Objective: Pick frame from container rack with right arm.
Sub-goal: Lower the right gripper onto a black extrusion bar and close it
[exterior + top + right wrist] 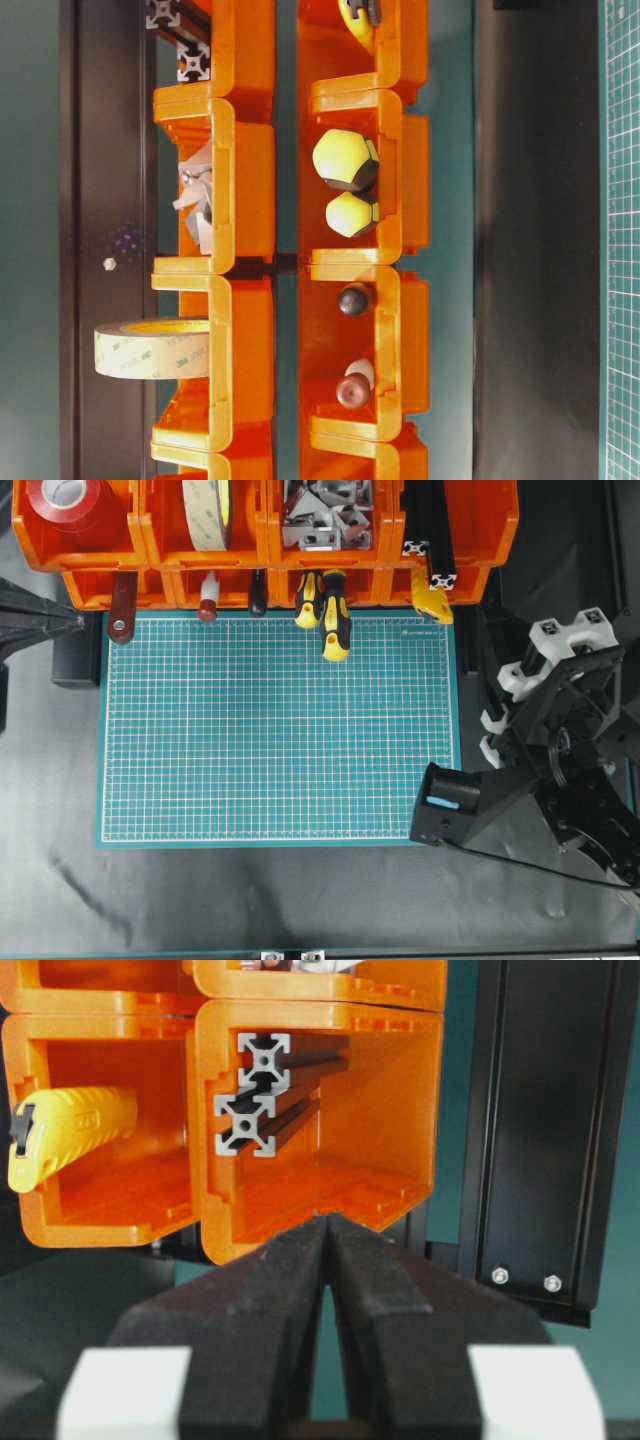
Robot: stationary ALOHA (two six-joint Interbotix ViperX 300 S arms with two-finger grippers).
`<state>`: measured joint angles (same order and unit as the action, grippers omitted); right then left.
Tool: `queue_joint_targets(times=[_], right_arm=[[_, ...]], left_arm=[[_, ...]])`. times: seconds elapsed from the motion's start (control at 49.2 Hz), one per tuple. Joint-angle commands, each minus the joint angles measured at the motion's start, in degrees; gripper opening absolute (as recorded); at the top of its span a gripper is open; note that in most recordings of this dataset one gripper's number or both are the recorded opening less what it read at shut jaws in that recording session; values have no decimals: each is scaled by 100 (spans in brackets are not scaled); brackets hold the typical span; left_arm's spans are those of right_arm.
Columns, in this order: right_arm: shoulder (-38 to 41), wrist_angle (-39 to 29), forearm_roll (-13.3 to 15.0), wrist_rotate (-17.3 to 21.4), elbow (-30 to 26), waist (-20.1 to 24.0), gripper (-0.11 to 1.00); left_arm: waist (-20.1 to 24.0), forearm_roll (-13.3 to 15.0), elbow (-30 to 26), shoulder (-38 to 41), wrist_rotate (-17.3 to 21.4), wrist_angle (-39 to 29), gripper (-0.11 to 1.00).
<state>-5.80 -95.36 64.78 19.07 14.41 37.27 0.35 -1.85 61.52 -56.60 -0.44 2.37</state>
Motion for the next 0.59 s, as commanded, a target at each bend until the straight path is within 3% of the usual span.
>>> queue_joint_targets(times=[0.0, 0.285, 0.346, 0.57], right_arm=[[-18, -70, 62, 9, -35, 9, 11], [105, -53, 149, 299, 237, -158, 81], [167, -18, 264, 439, 343, -237, 86], [378, 325, 360, 536, 563, -545, 84]], left_arm=[[-9, -9, -167, 26, -9, 26, 0], [-9, -9, -167, 26, -18, 35, 0], [-9, -9, -176, 26, -18, 44, 0], [-9, -9, -176, 18, -26, 62, 0]])
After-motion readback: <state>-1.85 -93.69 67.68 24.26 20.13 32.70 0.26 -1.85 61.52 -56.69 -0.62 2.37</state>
